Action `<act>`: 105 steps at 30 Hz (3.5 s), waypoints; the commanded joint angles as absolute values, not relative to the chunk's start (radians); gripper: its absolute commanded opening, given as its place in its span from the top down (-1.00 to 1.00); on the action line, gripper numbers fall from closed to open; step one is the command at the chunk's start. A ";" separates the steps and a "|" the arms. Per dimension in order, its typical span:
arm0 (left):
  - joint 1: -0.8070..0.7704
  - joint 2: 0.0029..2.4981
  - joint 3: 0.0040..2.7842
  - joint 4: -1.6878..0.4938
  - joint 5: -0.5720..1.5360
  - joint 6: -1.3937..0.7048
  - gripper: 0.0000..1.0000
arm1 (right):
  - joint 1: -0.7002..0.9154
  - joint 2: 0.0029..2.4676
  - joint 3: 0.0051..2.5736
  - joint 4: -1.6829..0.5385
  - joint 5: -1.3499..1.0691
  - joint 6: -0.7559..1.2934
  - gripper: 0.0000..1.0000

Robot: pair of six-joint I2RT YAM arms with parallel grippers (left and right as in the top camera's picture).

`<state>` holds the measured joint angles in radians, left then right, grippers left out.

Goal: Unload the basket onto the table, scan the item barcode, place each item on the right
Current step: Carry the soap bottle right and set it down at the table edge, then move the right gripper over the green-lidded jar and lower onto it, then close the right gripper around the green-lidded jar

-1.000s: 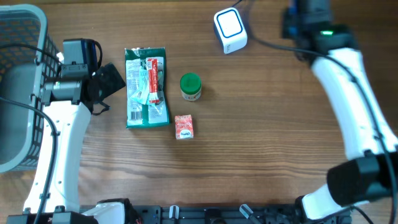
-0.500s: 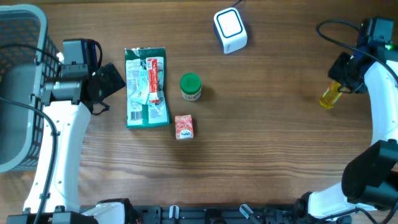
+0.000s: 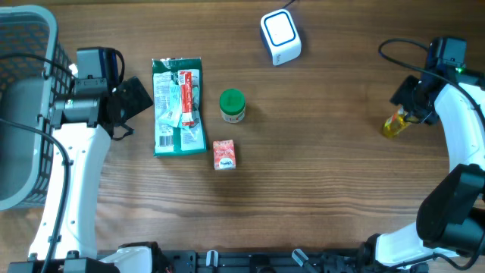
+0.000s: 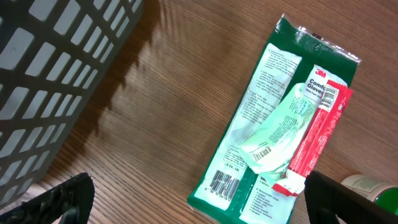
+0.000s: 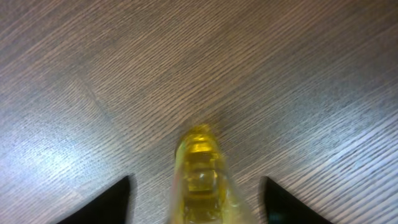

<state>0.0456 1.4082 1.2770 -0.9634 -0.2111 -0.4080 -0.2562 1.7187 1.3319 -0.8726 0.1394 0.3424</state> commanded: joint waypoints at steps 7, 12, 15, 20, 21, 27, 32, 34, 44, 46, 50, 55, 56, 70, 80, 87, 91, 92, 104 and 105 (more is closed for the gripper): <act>0.041 1.410 1.277 -0.961 -0.209 -0.397 -1.00 | -0.257 1.702 1.425 -0.949 0.131 0.313 -1.00; 0.041 1.410 1.277 -0.961 -0.209 -0.397 -1.00 | -0.235 1.664 1.636 -1.058 -0.305 0.152 -0.93; 0.041 1.410 1.277 -0.961 -0.209 -0.397 -1.00 | -0.180 1.650 1.658 -1.069 -0.439 0.080 -0.93; 0.041 1.410 1.277 -0.961 -0.209 -0.397 -1.00 | 0.033 1.654 1.633 -1.070 -0.495 0.056 -0.96; 0.041 1.410 1.277 -0.961 -0.209 -0.397 -1.00 | 0.075 1.655 1.627 -1.065 -0.495 0.063 -0.98; 0.041 1.410 1.277 -0.961 -0.209 -0.397 -1.00 | 0.370 1.692 1.625 -1.001 -0.249 0.253 -0.99; 0.041 1.410 1.277 -0.961 -0.209 -0.397 -1.00 | 0.593 1.777 1.625 -0.907 0.108 0.420 -0.99; 0.041 1.410 1.277 -0.961 -0.209 -0.396 -1.00 | 0.640 1.819 1.625 -0.871 0.170 0.421 -0.99; 0.041 1.410 1.277 -0.961 -0.209 -0.397 -1.00 | 0.686 1.999 1.625 -0.678 0.052 0.426 -0.99; 0.041 1.410 1.277 -0.961 -0.209 -0.397 -1.00 | 0.687 2.022 1.625 -0.659 0.044 0.451 -1.00; 0.041 1.410 1.277 -0.961 -0.209 -0.397 -1.00 | 0.687 2.049 1.625 -0.642 0.052 0.452 -0.99; 0.041 1.410 1.277 -0.961 -0.209 -0.397 -1.00 | 0.687 2.080 1.625 -0.636 0.051 0.453 -0.99; 0.041 1.410 1.277 -0.961 -0.209 -0.397 -1.00 | 0.687 2.087 1.625 -0.636 0.051 0.452 -1.00; 0.041 1.410 1.277 -0.961 -0.209 -0.397 -1.00 | 0.650 2.098 1.625 -0.727 0.084 0.447 -0.99; 0.041 1.410 1.277 -0.961 -0.209 -0.397 -1.00 | 0.645 2.097 1.630 -0.625 0.012 0.445 -0.93; 0.041 1.410 1.277 -0.961 -0.209 -0.397 -1.00 | 0.646 2.110 1.628 -0.645 0.025 0.448 -0.38; 0.041 1.410 1.277 -0.961 -0.209 -0.397 -1.00 | 0.644 2.109 1.629 -0.698 0.025 0.448 -0.24; 0.041 1.410 1.277 -0.961 -0.209 -0.397 -1.00 | 0.642 2.106 1.629 -0.727 0.025 0.446 -0.20; 0.041 1.410 1.277 -0.961 -0.209 -0.397 -1.00 | 0.630 2.067 1.632 -0.988 0.028 0.284 -0.39; 0.041 1.410 1.277 -0.961 -0.209 -0.397 -1.00 | 0.627 2.061 1.632 -0.989 0.028 0.285 -0.47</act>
